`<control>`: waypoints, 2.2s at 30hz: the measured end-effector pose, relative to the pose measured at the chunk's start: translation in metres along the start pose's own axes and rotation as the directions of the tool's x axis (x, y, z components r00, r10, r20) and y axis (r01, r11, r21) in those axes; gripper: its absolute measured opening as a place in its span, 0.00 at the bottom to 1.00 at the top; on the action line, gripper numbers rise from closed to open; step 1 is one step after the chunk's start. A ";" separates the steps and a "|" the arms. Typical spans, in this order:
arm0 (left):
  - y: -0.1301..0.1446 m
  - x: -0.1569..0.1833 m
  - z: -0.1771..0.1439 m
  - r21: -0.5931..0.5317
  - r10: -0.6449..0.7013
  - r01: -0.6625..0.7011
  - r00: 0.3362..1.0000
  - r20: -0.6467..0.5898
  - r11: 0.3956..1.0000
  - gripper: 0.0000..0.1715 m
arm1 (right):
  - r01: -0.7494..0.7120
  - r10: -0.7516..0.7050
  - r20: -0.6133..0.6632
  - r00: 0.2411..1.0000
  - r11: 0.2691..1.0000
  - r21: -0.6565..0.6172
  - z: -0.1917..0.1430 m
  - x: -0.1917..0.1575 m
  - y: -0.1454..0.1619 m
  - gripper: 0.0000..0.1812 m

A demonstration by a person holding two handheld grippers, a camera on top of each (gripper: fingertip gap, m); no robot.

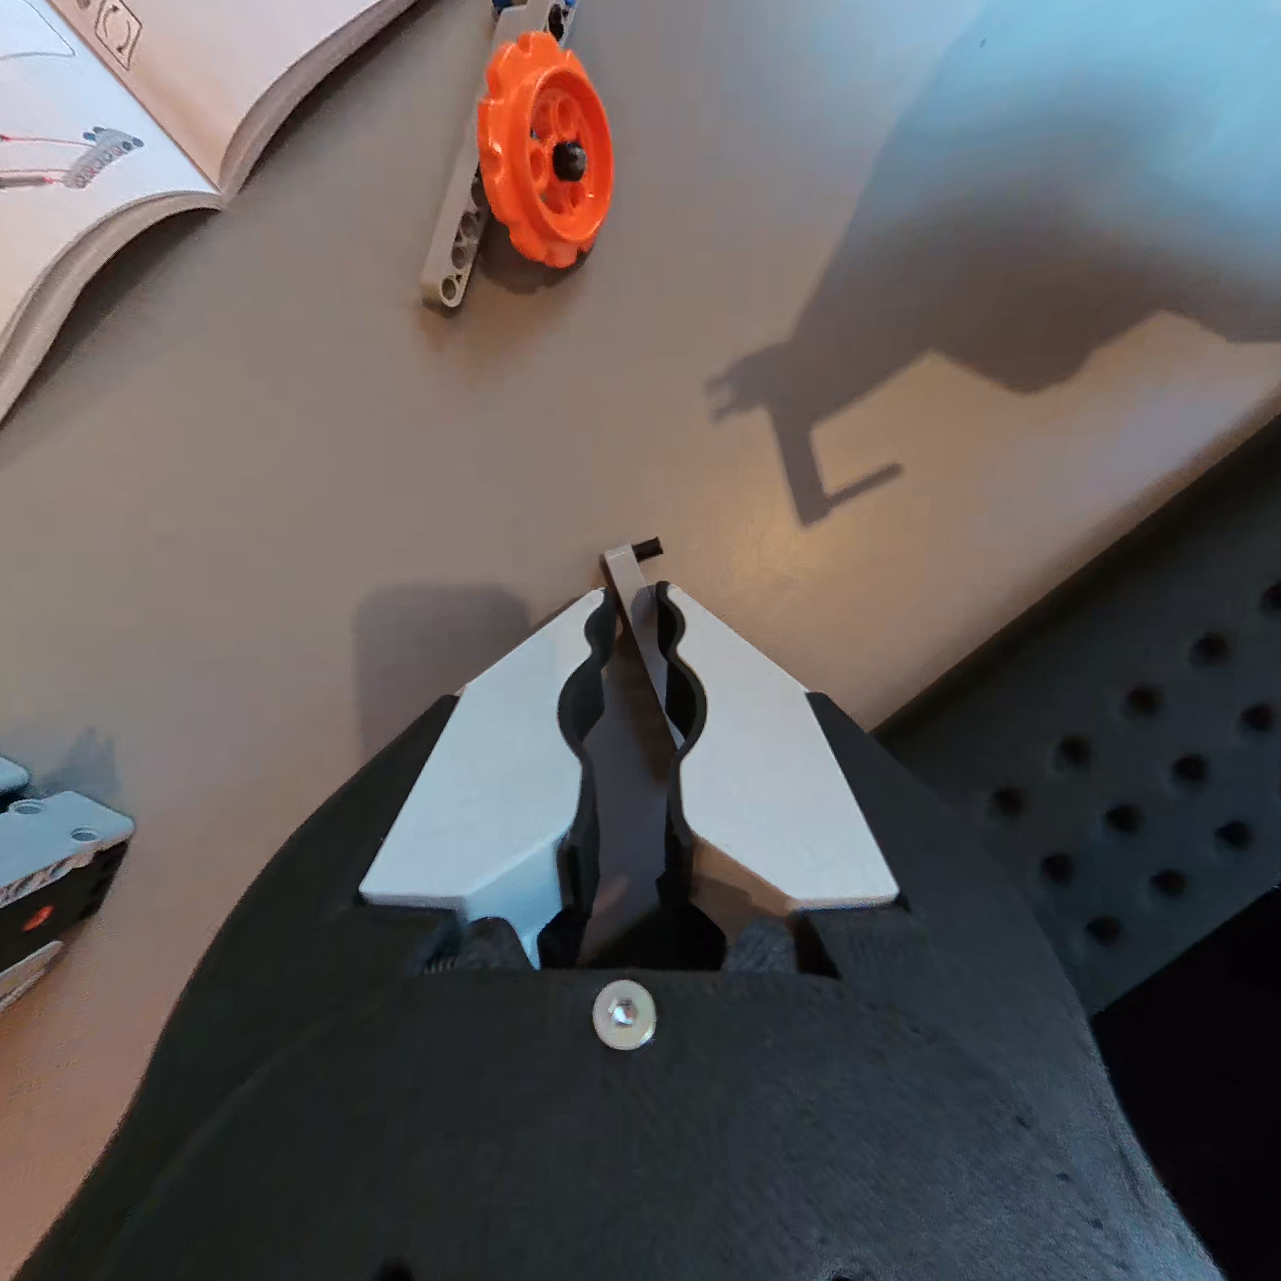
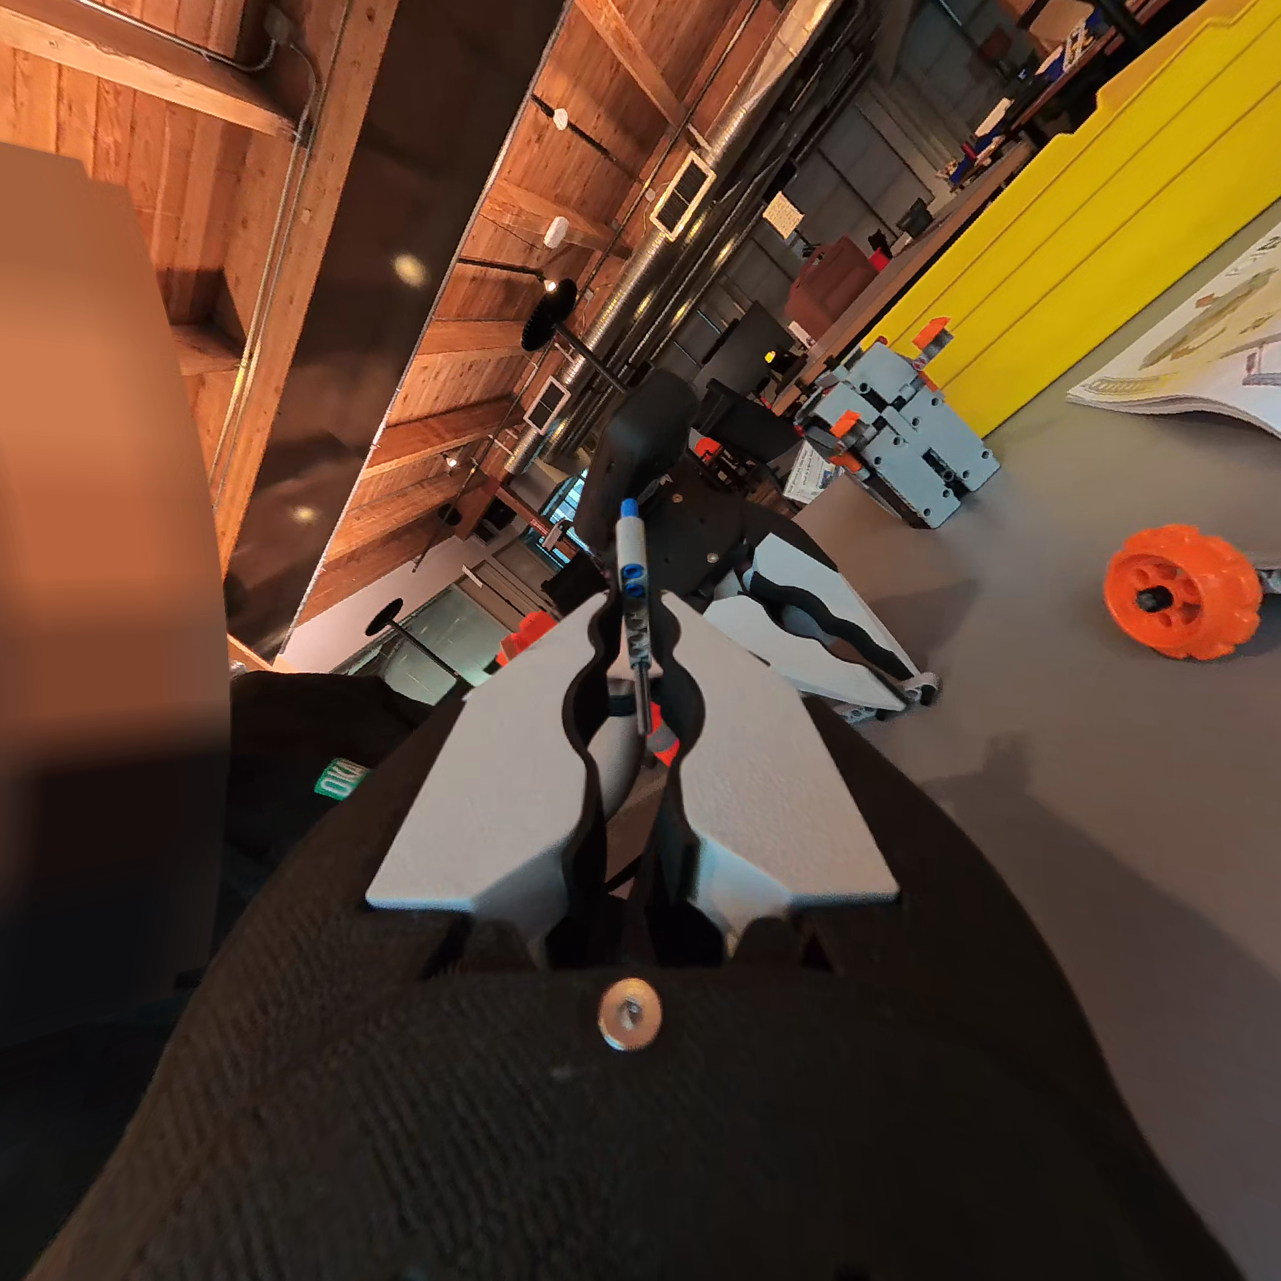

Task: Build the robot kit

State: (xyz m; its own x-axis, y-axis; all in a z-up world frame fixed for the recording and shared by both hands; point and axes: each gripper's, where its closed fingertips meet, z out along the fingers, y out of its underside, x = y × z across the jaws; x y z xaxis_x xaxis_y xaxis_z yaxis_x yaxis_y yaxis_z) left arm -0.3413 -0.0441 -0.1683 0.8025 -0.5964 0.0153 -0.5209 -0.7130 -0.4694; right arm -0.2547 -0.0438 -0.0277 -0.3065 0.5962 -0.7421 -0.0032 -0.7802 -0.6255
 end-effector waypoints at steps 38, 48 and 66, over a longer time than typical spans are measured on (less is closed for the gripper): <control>-0.117 0.077 -0.124 0.615 0.133 -0.430 0.874 0.468 0.661 0.04 | 0.470 -0.467 -0.084 0.880 0.882 0.019 0.006 -0.028 -0.005 0.03; -0.115 0.070 -0.112 0.443 0.196 -0.583 0.728 0.657 0.681 0.04 | 0.425 -0.419 -0.151 0.895 0.905 0.007 0.004 -0.014 -0.005 0.03; -0.109 0.067 -0.098 0.457 0.199 -0.498 0.806 0.557 0.737 0.04 | 0.466 -0.463 -0.249 0.851 0.883 -0.053 0.003 -0.002 -0.002 0.03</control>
State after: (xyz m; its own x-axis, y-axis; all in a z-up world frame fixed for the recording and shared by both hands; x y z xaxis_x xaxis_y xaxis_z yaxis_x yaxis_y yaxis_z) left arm -0.2588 -0.0425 -0.0296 0.7052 -0.4179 -0.5727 -0.6504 -0.0599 -0.7572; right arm -0.2568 -0.0435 -0.0243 -0.0222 0.9156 -0.4015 -0.0951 -0.4017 -0.9108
